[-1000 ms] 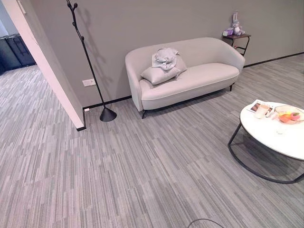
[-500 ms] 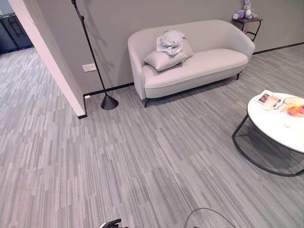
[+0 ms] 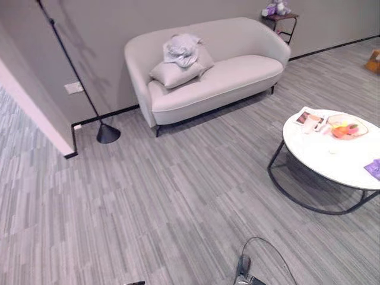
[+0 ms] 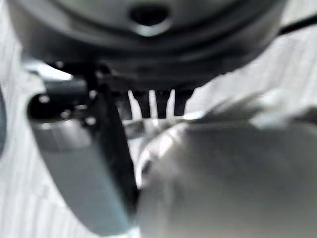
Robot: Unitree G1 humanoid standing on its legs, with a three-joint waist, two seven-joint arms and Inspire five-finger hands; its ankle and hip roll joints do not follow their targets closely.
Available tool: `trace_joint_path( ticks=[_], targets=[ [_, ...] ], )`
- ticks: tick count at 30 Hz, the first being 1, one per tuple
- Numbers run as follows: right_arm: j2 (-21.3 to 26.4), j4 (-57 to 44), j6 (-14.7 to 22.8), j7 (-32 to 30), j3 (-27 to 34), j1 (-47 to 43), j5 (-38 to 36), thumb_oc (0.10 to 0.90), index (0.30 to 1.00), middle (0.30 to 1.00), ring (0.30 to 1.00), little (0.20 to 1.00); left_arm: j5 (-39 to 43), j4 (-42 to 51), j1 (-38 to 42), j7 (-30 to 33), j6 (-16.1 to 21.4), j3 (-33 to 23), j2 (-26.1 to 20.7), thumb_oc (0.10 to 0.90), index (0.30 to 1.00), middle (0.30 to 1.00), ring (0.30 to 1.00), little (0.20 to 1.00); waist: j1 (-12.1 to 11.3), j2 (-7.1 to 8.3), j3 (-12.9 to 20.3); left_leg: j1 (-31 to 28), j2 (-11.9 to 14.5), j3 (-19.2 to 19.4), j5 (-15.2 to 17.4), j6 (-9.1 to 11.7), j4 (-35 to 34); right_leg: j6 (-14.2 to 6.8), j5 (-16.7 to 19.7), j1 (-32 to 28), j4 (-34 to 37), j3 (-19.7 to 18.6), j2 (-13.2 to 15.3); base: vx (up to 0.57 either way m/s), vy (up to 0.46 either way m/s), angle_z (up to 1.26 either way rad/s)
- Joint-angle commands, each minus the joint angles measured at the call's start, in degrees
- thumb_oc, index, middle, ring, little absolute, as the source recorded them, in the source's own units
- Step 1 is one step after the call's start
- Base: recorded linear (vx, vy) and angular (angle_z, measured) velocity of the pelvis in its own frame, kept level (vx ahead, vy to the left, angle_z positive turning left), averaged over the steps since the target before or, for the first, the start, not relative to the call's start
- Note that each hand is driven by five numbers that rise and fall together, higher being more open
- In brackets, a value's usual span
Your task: Hang the clothes on the sofa on the clothes rack.
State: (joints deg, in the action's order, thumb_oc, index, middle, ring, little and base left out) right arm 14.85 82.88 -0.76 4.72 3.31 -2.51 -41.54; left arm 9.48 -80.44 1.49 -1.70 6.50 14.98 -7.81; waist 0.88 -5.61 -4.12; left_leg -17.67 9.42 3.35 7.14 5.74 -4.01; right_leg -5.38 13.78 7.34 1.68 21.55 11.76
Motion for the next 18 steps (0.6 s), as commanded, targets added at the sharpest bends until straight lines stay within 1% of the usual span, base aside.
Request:
trace_joint_path(
  ticks=[1,3,4,5,7,8,10,11,12,13,14,15,16,17,18],
  targets=[
    [-5.0,4.3,-0.39,0.47,0.55,-1.03,-3.6,0.8,0.9,0.9,0.9,0.9,-2.19,-0.67,0.48,0.46,1.56,2.55,-0.91,0.8,0.9,0.9,0.9,0.9,-1.15,6.38,-0.21,1.54,-7.52,-1.48,4.06,-3.58,-0.99,-6.7,1.55,1.58,3.32,-2.58,4.56,0.26,-0.184,0.16],
    [-4.98,3.23,0.17,0.62,-0.59,-1.52,-4.46,0.8,0.9,0.9,0.9,0.9,-4.17,-0.14,0.75,0.45,1.92,5.16,-0.19,0.8,0.9,0.9,0.9,0.9,-0.48,5.59,0.75,1.7,-5.23,-1.36,3.73,-2.5,-0.99,-5.98,0.39,2.05,3.32,-3.02,2.49,0.31,-0.221,-0.04],
    [-4.43,2.33,0.37,0.77,-1.92,-2.26,-4.44,0.8,0.9,0.9,0.9,0.9,-5.73,1.08,1.17,0.49,2.27,7.61,-0.12,0.8,0.9,0.9,0.9,0.9,-0.05,4.65,1.38,1.98,-3.41,-1.08,2.14,-1.43,-0.99,-5.29,-0.82,2.69,3.32,-3.65,0.46,0.41,-0.297,-0.15],
    [-4.37,1.68,0.94,0.41,-3.18,-3.3,-4.39,0.8,0.9,0.9,0.9,0.9,-6.16,2.46,1.74,0.67,2.43,8.82,-0.26,0.8,0.9,0.9,0.9,0.9,-0.15,3.76,1.81,2.45,-1.26,-0.62,-0.07,-0.09,-0.49,-4.24,-2.07,3.13,3.32,-4.13,-1.66,0.38,-0.296,-0.13],
    [-4.37,1.2,1.18,0.15,-4.58,-4.71,-4.15,0.8,0.9,0.9,0.9,0.9,-6.57,3.77,2.75,0.77,2.53,10.49,-0.18,0.8,0.9,0.9,0.9,0.9,-0.4,3.11,2.06,3.31,0.88,0.01,-2.33,1.46,1.62,-3.07,-3.59,3.03,3.32,-3.99,-3.64,0.2,-0.179,-0.06],
    [-4.36,1.21,1.18,0.15,-4.57,-4.73,-4.16,0.8,0.9,0.9,0.9,0.9,-6.57,3.79,2.76,0.77,2.51,10.5,-0.18,0.8,0.9,0.9,0.9,0.9,-0.41,3.01,2.1,3.38,1.04,0.02,-2.28,1.56,1.68,-2.99,-3.64,3.07,3.32,-3.94,-3.78,0.13,-0.115,-0.16],
    [-4.72,0.55,1.2,0.28,-6.34,-5.3,-3.6,0.8,0.9,0.9,0.9,0.9,-8.37,4.58,3.37,0.8,2.54,12.5,0.09,0.8,0.9,0.9,0.9,0.9,-0.55,2.71,2.31,4.34,2.99,0.87,-4.12,2.69,4.92,-1.76,-5.61,2.35,3.32,-3.75,-5.42,0.2,-0.173,-0.21],
    [-4.64,-0.33,1.4,0.64,-8.08,-5.41,-2.48,0.8,0.9,0.9,0.9,0.9,-10.55,5.44,4.04,0.98,2.75,14.43,-0.1,0.8,0.9,0.9,0.9,0.9,-0.75,2.82,1.8,6.57,4.23,1.25,-6.8,3.51,12.14,0.11,-7.61,0.52,3.32,-3.85,-7.37,0.26,-0.299,-0.12],
    [-4.3,-0.28,1.41,0.52,-8.72,-5.43,-1.95,0.8,0.9,0.9,0.9,0.9,-11.81,6.2,4.95,1.25,2.77,15.45,-0.57,0.8,0.9,0.9,0.9,0.9,-1.64,3.4,0.2,10.39,5.03,0.82,-9.64,3.18,21.37,1.86,-9.63,-2.02,3.32,-3.9,-8.61,0.22,-0.317,-0.22],
    [-4.18,0.0,1.42,0.16,-8.73,-5.5,-1.75,0.8,0.9,0.9,0.9,0.9,-12.23,6.77,5.54,1.79,2.77,15.65,-0.89,0.8,0.9,0.9,0.9,0.9,-2.11,3.83,-0.8,12.44,5.7,0.73,-11.59,2.9,26.06,2.79,-10.63,-3.33,3.32,-3.5,-8.97,0.2,-0.276,-0.5],
    [-3.73,1.18,1.06,-0.37,-8.71,-6.03,-1.42,0.8,0.9,0.9,0.9,0.9,-10.98,6.88,6.01,2.34,2.63,14.45,-1.27,0.8,0.9,0.9,0.9,0.9,-2.79,4.07,-1.74,13.48,7.63,2.63,-13.35,1.68,28.69,3.68,-12.29,-5.49,3.32,-3.02,-9.71,0.2,-0.182,-0.55],
    [-3.4,2.03,0.91,-0.79,-8.5,-6.41,-1.01,0.8,0.9,0.9,0.9,0.9,-9.62,6.62,6.15,2.53,2.39,13.08,-1.32,0.8,0.9,0.9,0.9,0.9,-3.56,4.36,-2.48,14.71,7.55,3.34,-12.75,0.95,29.17,3.79,-13.02,-6.56,3.32,-3.05,-9.39,0.23,-0.119,-0.27],
    [-3.2,2.46,0.65,-0.82,-8.36,-6.43,-0.38,0.8,0.9,0.9,0.9,0.9,-8.19,6.18,6.33,3.02,2.25,11.68,-1.24,0.8,0.9,0.9,0.9,0.9,-4.25,4.83,-3.06,16.66,6.37,3.35,-11.11,0.14,29.61,3.74,-13.58,-7.41,3.32,-3.24,-8.88,0.12,-0.035,0.14],
    [-3.2,2.47,0.65,-0.81,-8.36,-6.47,-0.37,0.8,0.9,0.9,0.9,0.9,-8.19,6.17,6.36,3.02,2.26,11.67,-1.24,0.8,0.9,0.9,0.9,0.9,-4.21,4.81,-3.09,16.76,6.39,3.29,-11.0,0.11,29.78,3.72,-13.58,-7.41,3.32,-3.2,-8.88,0.17,-0.008,0.2],
    [-3.19,2.82,0.47,-0.78,-8.5,-6.37,0.86,0.8,0.9,0.9,0.9,0.9,-5.39,4.52,6.19,3.72,1.81,8.7,-1.27,0.8,0.9,0.9,0.9,0.9,-5.61,5.93,-3.68,22.34,1.82,2.34,-6.13,-1.29,28.84,3.17,-14.92,-8.8,3.32,-3.71,-7.89,0.2,0.036,-0.12]
  ],
)
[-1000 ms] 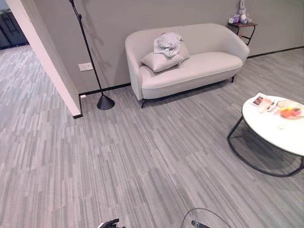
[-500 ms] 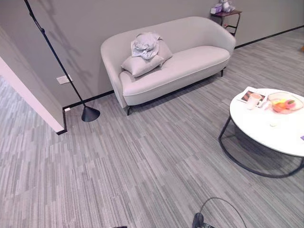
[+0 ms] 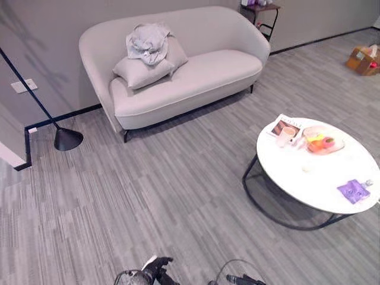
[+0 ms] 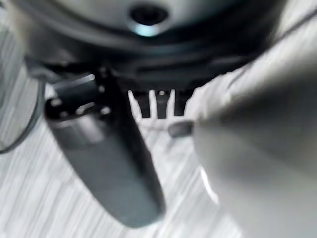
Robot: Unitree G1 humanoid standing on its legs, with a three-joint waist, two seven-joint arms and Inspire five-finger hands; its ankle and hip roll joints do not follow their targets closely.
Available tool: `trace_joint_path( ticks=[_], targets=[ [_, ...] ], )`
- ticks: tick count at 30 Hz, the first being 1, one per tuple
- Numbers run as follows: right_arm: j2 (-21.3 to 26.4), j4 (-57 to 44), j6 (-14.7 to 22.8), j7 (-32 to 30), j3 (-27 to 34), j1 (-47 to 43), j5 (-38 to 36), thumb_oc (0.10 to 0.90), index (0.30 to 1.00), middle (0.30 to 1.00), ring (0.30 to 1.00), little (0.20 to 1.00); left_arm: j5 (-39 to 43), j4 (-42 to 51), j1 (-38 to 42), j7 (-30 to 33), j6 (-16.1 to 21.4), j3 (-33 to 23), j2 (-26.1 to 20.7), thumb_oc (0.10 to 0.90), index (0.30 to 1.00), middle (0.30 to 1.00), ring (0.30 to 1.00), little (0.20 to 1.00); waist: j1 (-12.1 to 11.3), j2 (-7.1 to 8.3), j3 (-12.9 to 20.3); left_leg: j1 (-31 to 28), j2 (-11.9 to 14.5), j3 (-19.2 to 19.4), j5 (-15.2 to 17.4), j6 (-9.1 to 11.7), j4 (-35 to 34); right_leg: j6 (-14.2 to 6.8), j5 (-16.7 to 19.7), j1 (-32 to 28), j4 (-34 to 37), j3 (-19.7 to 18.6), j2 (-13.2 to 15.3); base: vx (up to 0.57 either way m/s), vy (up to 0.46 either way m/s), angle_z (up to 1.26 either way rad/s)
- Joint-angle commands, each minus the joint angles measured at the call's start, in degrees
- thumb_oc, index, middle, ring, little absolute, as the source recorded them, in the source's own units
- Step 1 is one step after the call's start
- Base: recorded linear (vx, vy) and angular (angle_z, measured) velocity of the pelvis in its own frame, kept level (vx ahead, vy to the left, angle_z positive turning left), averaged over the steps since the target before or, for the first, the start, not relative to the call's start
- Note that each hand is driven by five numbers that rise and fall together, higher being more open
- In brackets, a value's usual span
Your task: Hang the clothes on the sofa on the clothes rack.
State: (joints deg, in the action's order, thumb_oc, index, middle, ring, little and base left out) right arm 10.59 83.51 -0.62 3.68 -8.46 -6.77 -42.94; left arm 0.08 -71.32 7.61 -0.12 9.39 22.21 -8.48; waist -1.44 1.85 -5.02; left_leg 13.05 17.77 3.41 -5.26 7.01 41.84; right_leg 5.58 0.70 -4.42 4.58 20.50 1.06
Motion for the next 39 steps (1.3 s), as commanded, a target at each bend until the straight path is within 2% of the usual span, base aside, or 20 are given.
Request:
trace_joint_path(
  ticks=[1,2,5,7,9,10,13,17,18,19,23,24,25,27,30,31,32,35,36,39],
  targets=[
    [1.2,2.17,0.35,0.51,3.15,-1.77,3.35,0.8,0.9,0.9,0.9,0.9,5.27,-5.86,-0.54,2.45,-1.13,-0.18,-0.64,0.8,0.9,0.9,0.9,0.9,-4.03,-1.04,-3.06,-5.1,-9.65,2.28,8.63,-3.51,-20.31,-8.25,-2.33,2.26,0.42,-3.11,3.35,0.27,0.075,-0.24],
    [1.25,2.13,0.51,0.63,3.0,-1.62,4.09,0.8,0.9,0.9,0.9,0.9,5.79,-6.58,-0.87,2.34,-1.21,-0.7,-0.47,0.8,0.9,0.9,0.9,0.9,-4.72,-1.05,-3.2,-2.81,-11.65,2.46,8.05,-3.96,-24.29,-8.5,-2.91,1.25,0.42,-3.54,3.25,0.23,0.131,-0.02],
    [1.06,2.53,0.72,0.97,1.71,-1.16,7.88,0.8,0.9,0.9,0.9,0.9,5.33,-9.44,-2.84,1.32,-2.01,-1.47,0.13,0.8,0.9,0.9,0.9,0.9,-7.31,-2.66,-3.1,1.31,-15.89,0.97,-1.51,-4.1,-39.81,-8.19,-5.27,-2.07,0.42,-5.46,0.33,0.3,0.13,0.22],
    [0.52,2.69,1.13,0.6,1.34,-0.63,9.07,0.8,0.9,0.9,0.9,0.9,7.82,-11.15,-4.2,0.48,-2.27,-3.81,0.3,0.8,0.9,0.9,0.9,0.9,-9.45,-2.5,-3.28,5.44,-17.9,-1.17,-4.36,-3.14,-46.35,-7.39,-7.62,-4.95,0.42,-7.58,-1.19,0.37,0.083,-0.13],
    [-0.2,2.43,0.9,1.16,1.37,0.18,9.51,0.8,0.9,0.9,0.9,0.9,11.06,-12.98,-5.41,-0.44,-3.03,-7.0,0.24,0.8,0.9,0.9,0.9,0.9,-10.43,-2.14,-3.39,8.57,-17.87,0.1,-5.78,-2.41,-46.84,-6.58,-9.29,-7.65,0.42,-9.28,-2.27,0.37,0.101,-0.64],
    [-0.57,2.09,0.84,1.66,1.17,0.55,9.78,0.8,0.9,0.9,0.9,0.9,11.95,-13.67,-5.95,-0.72,-3.2,-8.67,0.07,0.8,0.9,0.9,0.9,0.9,-10.65,-2.06,-2.88,7.54,-17.47,1.29,-6.31,-2.96,-46.84,-6.66,-9.5,-8.59,0.42,-9.85,-2.72,0.39,0.135,-1.0],
    [-1.6,1.15,0.87,2.61,0.37,1.68,11.12,0.8,0.9,0.9,0.9,0.9,11.89,-14.61,-7.82,-0.89,-3.49,-11.18,-0.73,0.8,0.9,0.9,0.9,0.9,-11.31,-0.15,-0.68,3.9,-17.3,2.04,-8.74,-5.07,-46.15,-7.2,-10.66,-12.15,0.42,-11.8,-2.31,0.45,0.185,-0.64],
    [-2.5,1.06,0.4,3.1,0.43,2.37,11.34,0.8,0.9,0.9,0.9,0.9,7.74,-14.48,-6.91,-0.26,-3.61,-9.19,-1.88,0.8,0.9,0.9,0.9,0.9,-10.55,2.87,2.06,1.09,-18.41,2.6,-5.44,-6.77,-43.64,-9.5,-9.77,-13.27,-2.2,-12.21,1.19,0.41,0.257,-0.48],
    [-2.43,-0.06,0.6,3.09,-0.54,1.88,12.98,0.8,0.9,0.9,0.9,0.9,5.75,-13.3,-5.69,-0.08,-3.47,-6.92,-2.29,0.8,0.9,0.9,0.9,0.9,-10.07,3.92,3.27,-0.98,-19.53,4.0,-3.3,-7.77,-43.8,-11.6,-6.64,-12.19,-5.89,-12.31,3.32,0.41,0.36,-0.38],
    [-2.4,-0.77,0.73,2.96,-0.91,1.23,13.14,0.8,0.9,0.9,0.9,0.9,5.06,-12.35,-4.87,-0.02,-3.39,-5.67,-2.54,0.8,0.9,0.9,0.9,0.9,-9.84,4.09,3.51,-2.1,-20.14,4.36,-2.4,-8.29,-44.17,-12.63,-5.47,-11.01,-9.01,-12.05,4.12,0.35,0.372,-0.34],
    [-3.19,-4.38,0.63,3.04,-3.32,-1.72,14.17,0.8,0.9,0.9,0.9,0.9,2.71,-9.85,-0.35,0.22,-3.51,-0.71,-2.38,0.8,0.9,0.9,0.9,0.9,-7.54,2.32,1.9,-8.71,-21.11,5.1,1.78,-10.95,-45.37,-16.66,2.22,-2.35,-31.39,-9.93,7.06,0.23,0.334,-0.1],
    [-3.54,-5.12,0.25,3.1,-4.17,-1.59,15.88,0.8,0.9,0.9,0.9,0.9,1.86,-9.89,0.45,0.06,-4.12,0.85,-2.03,0.8,0.9,0.9,0.9,0.9,-6.12,0.53,1.41,-12.86,-21.34,5.22,3.87,-12.34,-46.17,-17.25,7.39,-0.42,-40.04,-5.72,10.92,0.37,0.407,0.03],
    [-3.86,-5.46,0.07,3.26,-4.46,-1.16,16.38,0.8,0.9,0.9,0.9,0.9,1.79,-9.96,0.8,-0.44,-4.43,1.45,-1.95,0.8,0.9,0.9,0.9,0.9,-5.22,-0.28,0.88,-14.41,-21.48,4.72,4.55,-12.94,-46.49,-16.82,8.55,0.57,-43.67,-3.94,12.47,0.29,0.305,0.16],
    [-3.85,-5.49,0.06,3.25,-4.48,-1.16,16.39,0.8,0.9,0.9,0.9,0.9,1.79,-9.96,0.8,-0.45,-4.44,1.43,-1.94,0.8,0.9,0.9,0.9,0.9,-5.04,-0.14,0.73,-14.5,-21.69,4.58,4.55,-12.99,-46.45,-16.9,8.38,0.49,-43.94,-3.84,12.71,0.04,0.043,0.35],
    [-3.85,-5.49,0.06,3.25,-4.48,-1.16,16.39,0.8,0.9,0.9,0.9,0.9,1.79,-9.96,0.8,-0.45,-4.44,1.43,-1.94,0.8,0.9,0.9,0.9,0.9,-5.04,-0.14,0.73,-14.5,-21.69,4.57,4.55,-12.99,-46.45,-16.9,8.38,0.49,-43.94,-3.84,12.71,0.15,0.052,0.43],
    [-4.14,-3.9,-0.58,4.05,-3.47,0.48,15.69,0.8,0.9,0.9,0.9,0.9,0.14,-9.5,1.1,-2.46,-4.22,3.88,-0.63,0.8,0.9,0.9,0.9,0.9,-2.85,-2.26,-0.03,-20.02,-21.0,2.87,7.7,-12.1,-46.84,-13.11,-1.62,6.75,-39.62,1.16,13.63,0.52,0.129,0.23],
    [-3.93,-3.56,-0.53,3.96,-3.03,0.45,14.94,0.8,0.9,0.9,0.9,0.9,-0.33,-9.91,0.91,-2.73,-4.1,4.14,-0.42,0.8,0.9,0.9,0.9,0.9,-2.47,-2.45,-0.42,-20.47,-20.78,2.45,8.08,-11.57,-46.84,-12.23,-3.14,7.83,-35.11,1.29,12.63,0.6,0.093,0.13],
    [-3.24,-3.8,-0.21,3.52,-2.33,-0.12,13.49,0.8,0.9,0.9,0.9,0.9,-1.03,-12.11,-0.26,-2.84,-4.37,3.36,0.07,0.8,0.9,0.9,0.9,0.9,-1.81,-1.52,-0.92,-22.87,-21.01,0.42,10.21,-10.02,-46.84,-12.8,0.49,10.64,-16.02,-1.44,11.15,0.27,-0.135,0.36],
    [-3.13,-3.62,-0.34,3.48,-1.94,-0.27,12.92,0.8,0.9,0.9,0.9,0.9,-0.61,-13.15,-0.57,-2.5,-4.49,1.95,0.01,0.8,0.9,0.9,0.9,0.9,-1.2,-1.06,-1.16,-24.05,-21.21,-0.9,11.27,-9.59,-46.84,-13.88,4.32,12.38,-9.05,-3.81,10.7,0.34,-0.118,0.32],
    [-2.69,-2.38,-1.21,4.17,0.69,0.17,11.15,0.8,0.9,0.9,0.9,0.9,-0.34,-14.44,-1.33,-2.15,-4.5,-0.89,-0.72,0.8,0.9,0.9,0.9,0.9,0.1,-0.79,-1.56,-26.65,-20.77,-3.42,13.35,-8.68,-46.84,-16.7,9.5,16.34,0.21,-10.13,10.81,0.39,-0.054,0.72]
  ],
)
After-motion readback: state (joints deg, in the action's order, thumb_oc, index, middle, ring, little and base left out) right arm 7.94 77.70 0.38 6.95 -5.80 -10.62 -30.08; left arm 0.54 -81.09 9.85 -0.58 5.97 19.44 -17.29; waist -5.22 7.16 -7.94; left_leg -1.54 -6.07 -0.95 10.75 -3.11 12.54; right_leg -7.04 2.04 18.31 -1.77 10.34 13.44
